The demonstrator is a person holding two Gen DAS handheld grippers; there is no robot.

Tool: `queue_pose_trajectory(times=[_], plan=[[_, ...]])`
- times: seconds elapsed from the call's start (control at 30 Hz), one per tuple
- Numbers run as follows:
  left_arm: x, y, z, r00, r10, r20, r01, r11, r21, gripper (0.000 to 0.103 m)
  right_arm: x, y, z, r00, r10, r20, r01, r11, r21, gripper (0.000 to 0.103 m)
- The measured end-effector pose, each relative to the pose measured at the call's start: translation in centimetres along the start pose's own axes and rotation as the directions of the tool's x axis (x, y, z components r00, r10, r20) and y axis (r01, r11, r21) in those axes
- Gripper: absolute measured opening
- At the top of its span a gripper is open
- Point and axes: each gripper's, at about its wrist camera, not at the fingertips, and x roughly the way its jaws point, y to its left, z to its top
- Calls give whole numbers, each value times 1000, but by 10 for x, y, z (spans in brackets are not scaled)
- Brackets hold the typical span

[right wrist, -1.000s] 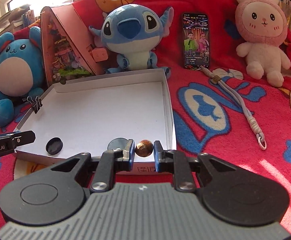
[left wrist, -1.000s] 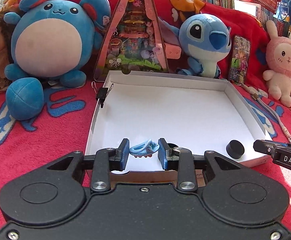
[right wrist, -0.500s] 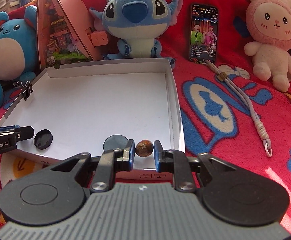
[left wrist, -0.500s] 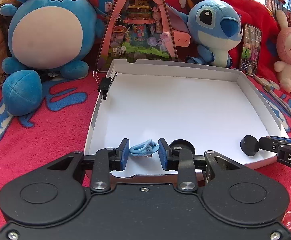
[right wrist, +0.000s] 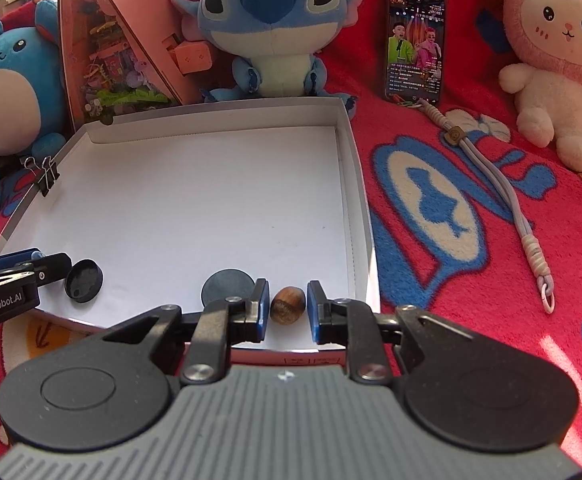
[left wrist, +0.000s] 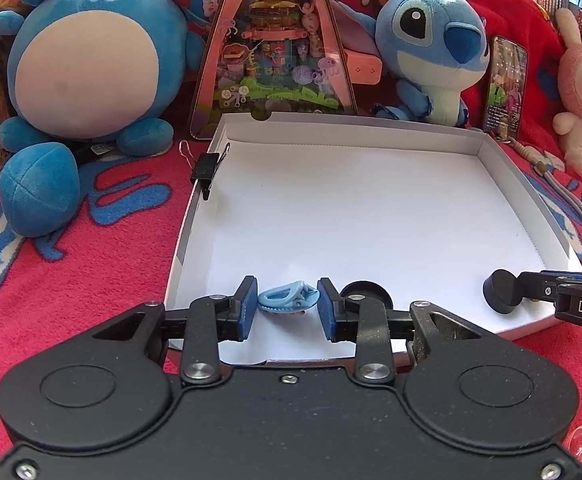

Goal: Organize rigid objects
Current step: 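Carry the clip and nut into the white box and open both tools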

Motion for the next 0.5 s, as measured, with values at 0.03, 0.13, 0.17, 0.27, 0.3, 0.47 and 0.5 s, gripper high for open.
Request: queue_pose_trajectory(times=[0.03, 0.13, 0.17, 0.27, 0.3, 0.47, 0.5], plan=[[-1, 0, 0, 1000, -3, -2, 3, 1000, 0, 36, -1, 0, 0, 1000, 4, 3, -4, 1000, 4, 30], [-6, 1, -2, 1000, -3, -3, 3, 1000, 0, 44, -5, -1, -2, 1000, 8, 19, -8, 1000, 5, 40], [-9, 0, -3, 1000, -2, 4, 2, 1000, 6, 47, -7, -2, -2, 1000, 8, 27, -8, 1000, 3, 47], [-19, -2, -5, 1000, 2, 20, -3, 1000, 25, 57, -16, -2, -4, 999, 16, 50, -16, 1000, -4, 49], [-22, -3, -6, 1000, 2, 24, -3, 1000, 31, 59, -19, -2, -5, 998, 19, 59, -18, 1000, -7, 50], [-41, -6, -14, 998, -9, 58, 5, 998, 62, 63, -37, 2, -15, 994, 33, 107, -28, 998, -48, 60], [-44, -7, -15, 998, -12, 64, 7, 998, 63, 64, -41, 3, -16, 993, 35, 116, -28, 998, -57, 61]])
